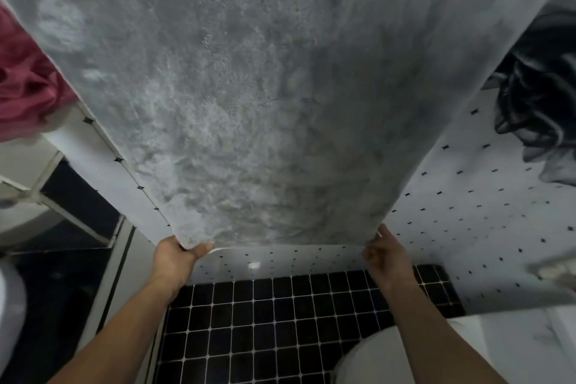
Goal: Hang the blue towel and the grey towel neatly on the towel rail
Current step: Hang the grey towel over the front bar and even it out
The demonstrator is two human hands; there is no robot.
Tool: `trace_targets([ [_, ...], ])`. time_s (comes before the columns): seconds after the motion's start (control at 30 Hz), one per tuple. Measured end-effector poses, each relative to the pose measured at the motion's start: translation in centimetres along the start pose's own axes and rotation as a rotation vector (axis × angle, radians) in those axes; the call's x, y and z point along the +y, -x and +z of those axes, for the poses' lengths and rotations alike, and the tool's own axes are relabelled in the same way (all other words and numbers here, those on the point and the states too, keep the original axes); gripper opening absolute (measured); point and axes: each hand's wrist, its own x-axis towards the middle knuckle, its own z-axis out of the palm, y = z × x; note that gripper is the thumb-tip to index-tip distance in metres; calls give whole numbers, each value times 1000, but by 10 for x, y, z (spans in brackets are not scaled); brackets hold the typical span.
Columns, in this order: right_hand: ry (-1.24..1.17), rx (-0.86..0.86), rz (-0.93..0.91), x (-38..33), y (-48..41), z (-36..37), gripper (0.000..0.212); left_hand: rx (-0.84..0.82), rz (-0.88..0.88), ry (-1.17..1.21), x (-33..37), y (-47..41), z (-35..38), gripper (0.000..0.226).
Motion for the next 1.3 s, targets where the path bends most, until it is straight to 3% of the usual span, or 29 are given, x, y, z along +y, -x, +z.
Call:
trace_targets([
  [0.07, 216, -18, -53, 0, 6, 5, 53, -13, 14, -27, 1, -3, -2, 36],
  [0.17, 546, -83, -122, -6, 11, 15, 35, -51, 36, -79, 7, -4, -8, 35],
  [0.3, 724, -116, -153, -11, 8, 4, 19, -76, 55, -112, 12, -4, -17, 32],
  [0.37, 688, -15, -153, -7, 6, -8, 12, -88, 61, -113, 13, -4, -20, 35],
  [0.57, 405, 265, -48, 14, 4, -6, 20, -113, 50, -141, 9, -1, -11, 33],
  [0.67, 347, 333, 43, 13, 1, 4, 18, -90, 35, -109, 7, -3, -13, 39],
  [0.77, 523, 216, 74, 11, 5, 7, 28, -49, 44, -68, 6, -5, -15, 39],
  [0.83, 715, 113, -34, 3, 14, 10, 37, -43, 59, -65, 12, -4, -17, 38],
  [0.93, 780, -30, -219, -18, 26, 23, 48, -52, 89, -56, 22, -1, -24, 36],
  [1.03, 884, -68, -364, -36, 26, 42, 37, -69, 108, -40, 35, 5, -33, 41],
  [1.17, 992, -64, -467, -53, 29, 53, 29, 71, 220, 106, 63, 22, -52, 56],
  [1.3, 978, -88, -504, -65, 38, 56, 22, 126, 401, 313, 96, 47, -72, 45],
])
